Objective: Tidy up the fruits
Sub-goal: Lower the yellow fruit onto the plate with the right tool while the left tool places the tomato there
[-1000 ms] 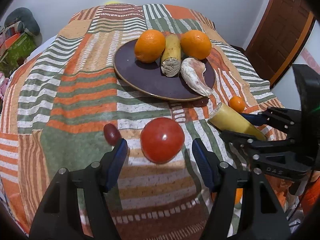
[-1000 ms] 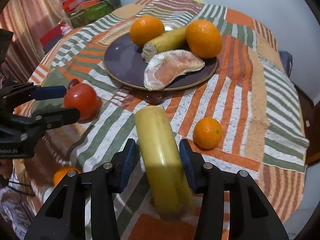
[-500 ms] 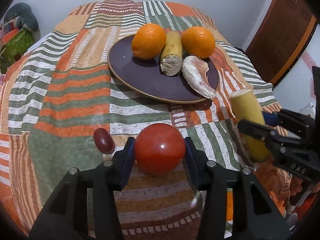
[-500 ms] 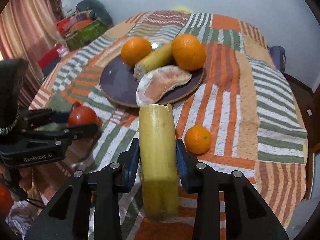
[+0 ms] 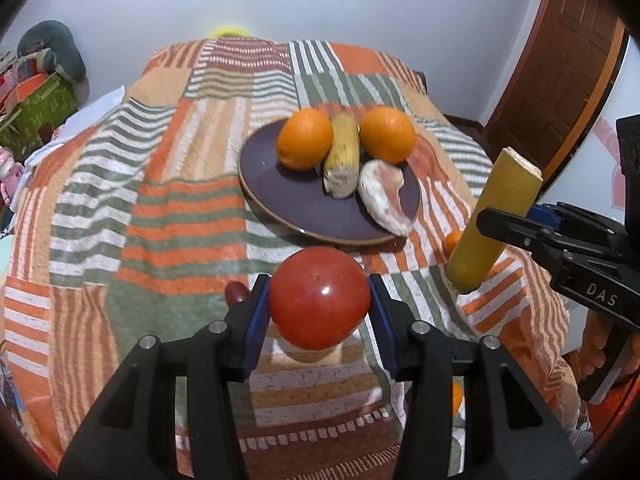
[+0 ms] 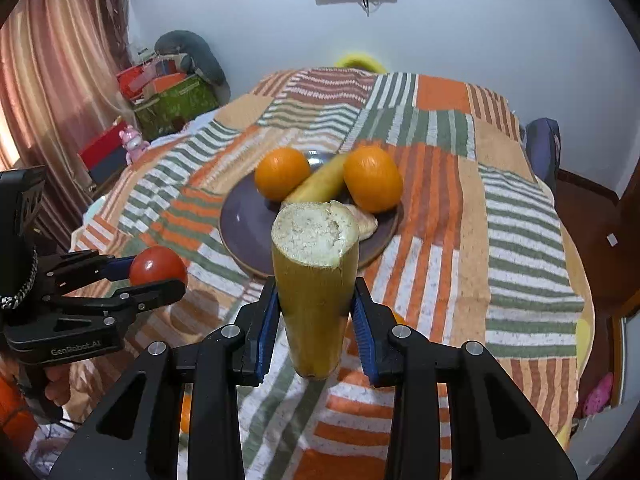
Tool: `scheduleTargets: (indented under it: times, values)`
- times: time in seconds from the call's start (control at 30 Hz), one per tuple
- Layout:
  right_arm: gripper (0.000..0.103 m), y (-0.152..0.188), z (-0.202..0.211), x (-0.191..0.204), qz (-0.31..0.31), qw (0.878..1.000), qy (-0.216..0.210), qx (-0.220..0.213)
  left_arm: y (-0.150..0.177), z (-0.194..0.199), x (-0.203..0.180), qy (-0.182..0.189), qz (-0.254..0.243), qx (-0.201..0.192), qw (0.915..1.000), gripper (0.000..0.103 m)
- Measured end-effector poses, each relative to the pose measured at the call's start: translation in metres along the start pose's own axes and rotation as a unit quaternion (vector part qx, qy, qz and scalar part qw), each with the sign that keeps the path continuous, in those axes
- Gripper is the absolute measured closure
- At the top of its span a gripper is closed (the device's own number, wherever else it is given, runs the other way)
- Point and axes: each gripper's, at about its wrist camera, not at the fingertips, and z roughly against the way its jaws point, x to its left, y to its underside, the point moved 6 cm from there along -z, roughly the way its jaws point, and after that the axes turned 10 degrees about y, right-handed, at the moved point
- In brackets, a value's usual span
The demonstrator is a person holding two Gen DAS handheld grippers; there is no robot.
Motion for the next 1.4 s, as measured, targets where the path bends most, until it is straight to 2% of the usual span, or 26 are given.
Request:
scheduleTargets:
  times: [0.37,0.7,0.97,1.4]
  values:
    - [0.071,-0.03,-0.003,0.015,0.006,0.999,-0.019,-0.027,-0.038,0.013,0.008,-0.005,-0.008,-0.039,0.9992,0.056]
    - [0.071,-0.044,-0.025,0.034,0.03,0.999,-0.023,-0.023,-0.06,0.001,0.028,-0.001,0.004,-0.05,0.9987,0.056]
    - [0.071,-0.05,-0.048,0.048,0.05,0.998,-0.021,-0.009,-0.066,-0.014,0.042,0.002,0.012,-0.044,0.999,0.056]
    - [0.071,-0.052,-0.066,0.045,0.03,0.999,-0.034,-0.003,-0.075,-0.048,0.048,0.014,0.02,-0.017,0.9995,0.056]
